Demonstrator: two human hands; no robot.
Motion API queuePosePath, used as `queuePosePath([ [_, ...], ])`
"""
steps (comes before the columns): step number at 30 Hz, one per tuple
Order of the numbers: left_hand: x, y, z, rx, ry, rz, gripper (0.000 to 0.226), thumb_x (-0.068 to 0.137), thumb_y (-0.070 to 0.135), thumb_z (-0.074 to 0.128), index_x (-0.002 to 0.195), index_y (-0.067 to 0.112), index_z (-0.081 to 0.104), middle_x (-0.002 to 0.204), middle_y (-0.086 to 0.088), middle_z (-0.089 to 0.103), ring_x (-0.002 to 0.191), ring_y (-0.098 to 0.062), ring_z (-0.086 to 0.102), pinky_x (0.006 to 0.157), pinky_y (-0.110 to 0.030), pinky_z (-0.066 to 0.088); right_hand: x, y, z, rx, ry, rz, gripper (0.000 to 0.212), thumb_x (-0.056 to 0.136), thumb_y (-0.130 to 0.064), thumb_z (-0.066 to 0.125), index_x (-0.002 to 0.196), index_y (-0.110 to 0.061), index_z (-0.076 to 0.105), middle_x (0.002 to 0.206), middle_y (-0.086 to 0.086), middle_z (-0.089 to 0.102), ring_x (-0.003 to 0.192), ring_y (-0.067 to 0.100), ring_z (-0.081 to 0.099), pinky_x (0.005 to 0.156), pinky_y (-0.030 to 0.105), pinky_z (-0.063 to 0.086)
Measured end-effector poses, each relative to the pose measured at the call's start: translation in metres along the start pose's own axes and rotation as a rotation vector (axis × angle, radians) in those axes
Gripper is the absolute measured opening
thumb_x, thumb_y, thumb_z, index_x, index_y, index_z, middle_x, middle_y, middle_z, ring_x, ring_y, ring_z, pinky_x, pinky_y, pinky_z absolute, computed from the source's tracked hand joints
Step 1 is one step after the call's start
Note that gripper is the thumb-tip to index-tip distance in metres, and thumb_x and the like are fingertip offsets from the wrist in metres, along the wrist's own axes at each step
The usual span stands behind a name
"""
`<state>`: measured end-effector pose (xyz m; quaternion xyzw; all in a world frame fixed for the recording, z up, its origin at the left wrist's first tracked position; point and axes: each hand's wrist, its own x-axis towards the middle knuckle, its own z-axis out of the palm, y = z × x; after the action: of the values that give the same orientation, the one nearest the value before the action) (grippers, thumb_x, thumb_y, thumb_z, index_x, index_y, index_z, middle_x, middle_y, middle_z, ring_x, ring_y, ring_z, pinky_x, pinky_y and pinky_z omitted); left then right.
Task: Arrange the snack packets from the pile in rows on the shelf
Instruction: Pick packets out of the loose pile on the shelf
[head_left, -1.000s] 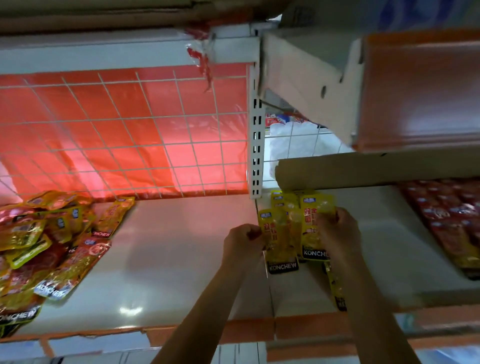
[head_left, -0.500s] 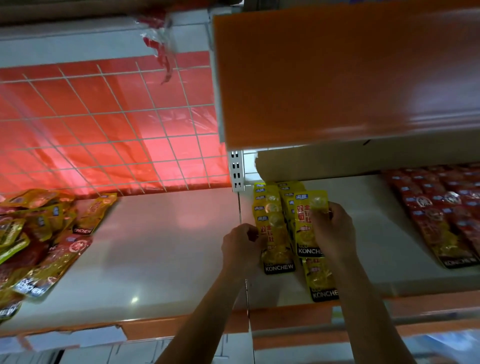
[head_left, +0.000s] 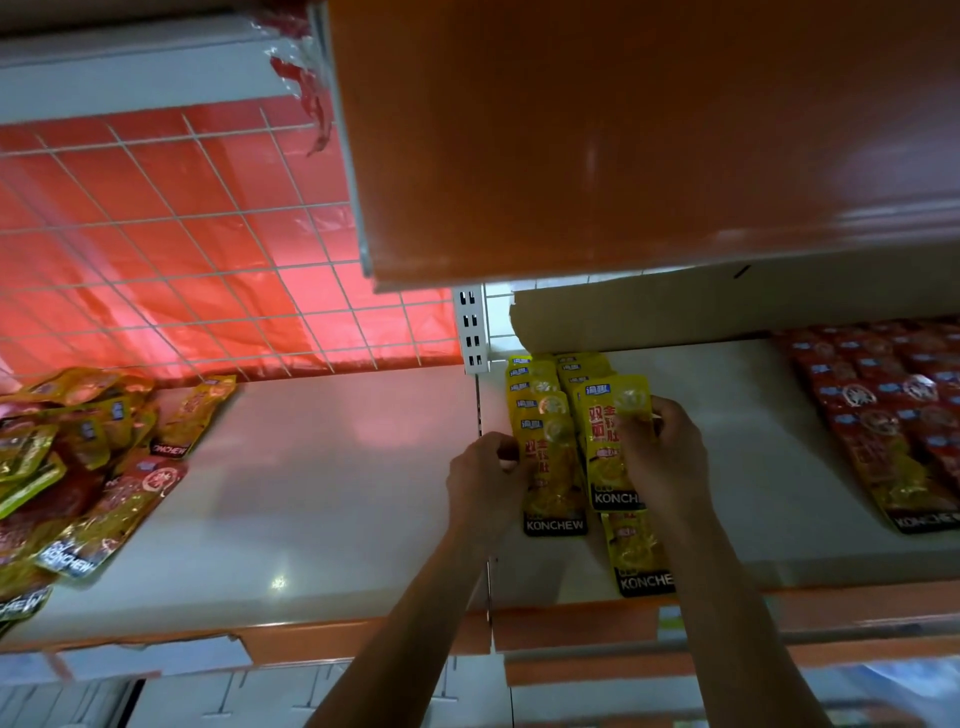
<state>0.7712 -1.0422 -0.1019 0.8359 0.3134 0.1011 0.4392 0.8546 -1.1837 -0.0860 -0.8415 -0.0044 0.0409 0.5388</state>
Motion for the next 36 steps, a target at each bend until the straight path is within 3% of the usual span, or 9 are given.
queuePosePath([
  [7, 0.000, -0.003, 0.000, -0.033, -0.006, -0.028, 0.019, 0.089, 0.026, 0.064, 0.107, 0.019, 0.066, 0.105, 0.005, 0.066, 0.091, -0.013, 0.065, 0.080, -0.032, 0.054, 0.001, -0.001, -0.002, 0.003, -0.002, -0.009, 0.032, 0.088, -0.029, 0.059, 0.119, -0.021, 0.058, 0.097, -0.001, 0.066, 0.079, 0.013, 0.059, 0.065, 0.023, 0.035],
  [11, -0.002, -0.007, -0.001, -0.083, -0.049, -0.065, 0.015, 0.086, 0.029, 0.068, 0.100, 0.023, 0.067, 0.094, 0.008, 0.068, 0.083, -0.012, 0.067, 0.075, -0.034, 0.057, 0.000, -0.002, -0.001, -0.010, -0.011, -0.020, 0.033, 0.089, -0.030, 0.059, 0.121, -0.022, 0.056, 0.085, -0.012, 0.060, 0.071, 0.000, 0.055, 0.055, 0.019, 0.034],
  [17, -0.002, -0.006, 0.001, -0.057, -0.027, -0.055, 0.019, 0.084, 0.030, 0.071, 0.098, 0.018, 0.068, 0.086, 0.004, 0.068, 0.079, -0.015, 0.066, 0.073, -0.031, 0.055, -0.004, -0.005, 0.001, -0.050, -0.047, -0.042, 0.031, 0.091, -0.030, 0.057, 0.120, -0.022, 0.053, 0.080, -0.016, 0.056, 0.071, 0.002, 0.055, 0.056, 0.018, 0.035],
  [22, -0.002, -0.004, 0.000, 0.036, -0.019, -0.044, 0.024, 0.083, 0.036, 0.071, 0.099, 0.019, 0.063, 0.084, 0.006, 0.067, 0.078, -0.013, 0.064, 0.075, -0.031, 0.053, -0.011, -0.010, 0.002, -0.130, -0.102, -0.063, 0.034, 0.093, -0.025, 0.054, 0.125, -0.018, 0.050, 0.101, 0.004, 0.066, 0.090, 0.024, 0.063, 0.078, 0.034, 0.048],
  [24, -0.001, -0.003, -0.001, 0.075, 0.056, -0.018, 0.025, 0.086, 0.040, 0.067, 0.104, 0.023, 0.061, 0.084, 0.011, 0.062, 0.077, -0.008, 0.060, 0.074, -0.027, 0.048, -0.013, -0.011, 0.003, -0.136, -0.115, -0.061, 0.034, 0.093, -0.023, 0.053, 0.126, -0.018, 0.049, 0.105, 0.008, 0.066, 0.091, 0.026, 0.063, 0.079, 0.035, 0.049],
  [28, 0.000, 0.005, -0.002, -0.147, 0.079, 0.075, 0.027, 0.090, 0.040, 0.061, 0.110, 0.022, 0.065, 0.086, 0.011, 0.069, 0.071, 0.002, 0.062, 0.067, -0.016, 0.049, -0.019, -0.014, 0.008, -0.132, -0.152, -0.060, 0.030, 0.093, -0.017, 0.052, 0.123, -0.019, 0.051, 0.106, 0.009, 0.066, 0.089, 0.024, 0.062, 0.074, 0.030, 0.047],
  [31, -0.001, 0.010, 0.001, -0.379, -0.065, -0.005, 0.036, 0.085, 0.030, 0.071, 0.119, 0.021, 0.060, 0.085, -0.002, 0.073, 0.070, -0.013, 0.071, 0.073, -0.034, 0.059, -0.024, -0.017, 0.013, -0.137, -0.184, -0.081, 0.028, 0.092, -0.014, 0.054, 0.120, -0.017, 0.055, 0.107, 0.008, 0.067, 0.091, 0.022, 0.060, 0.078, 0.031, 0.048],
  [34, -0.001, 0.004, -0.001, -0.481, -0.094, -0.058, 0.036, 0.082, 0.018, 0.074, 0.115, 0.021, 0.059, 0.079, -0.003, 0.073, 0.066, -0.015, 0.071, 0.066, -0.031, 0.060, -0.025, -0.019, 0.012, -0.218, -0.139, -0.170, 0.023, 0.091, -0.015, 0.057, 0.113, -0.016, 0.063, 0.106, 0.003, 0.068, 0.093, 0.017, 0.061, 0.077, 0.024, 0.041],
  [36, -0.002, -0.002, -0.003, -0.521, -0.113, -0.093, 0.034, 0.081, 0.015, 0.076, 0.110, 0.023, 0.059, 0.077, -0.002, 0.073, 0.067, -0.016, 0.072, 0.062, -0.029, 0.059, -0.022, -0.018, 0.009, -0.268, -0.108, -0.198, 0.027, 0.091, -0.014, 0.056, 0.116, -0.016, 0.065, 0.112, 0.003, 0.067, 0.104, 0.020, 0.061, 0.086, 0.027, 0.043],
])
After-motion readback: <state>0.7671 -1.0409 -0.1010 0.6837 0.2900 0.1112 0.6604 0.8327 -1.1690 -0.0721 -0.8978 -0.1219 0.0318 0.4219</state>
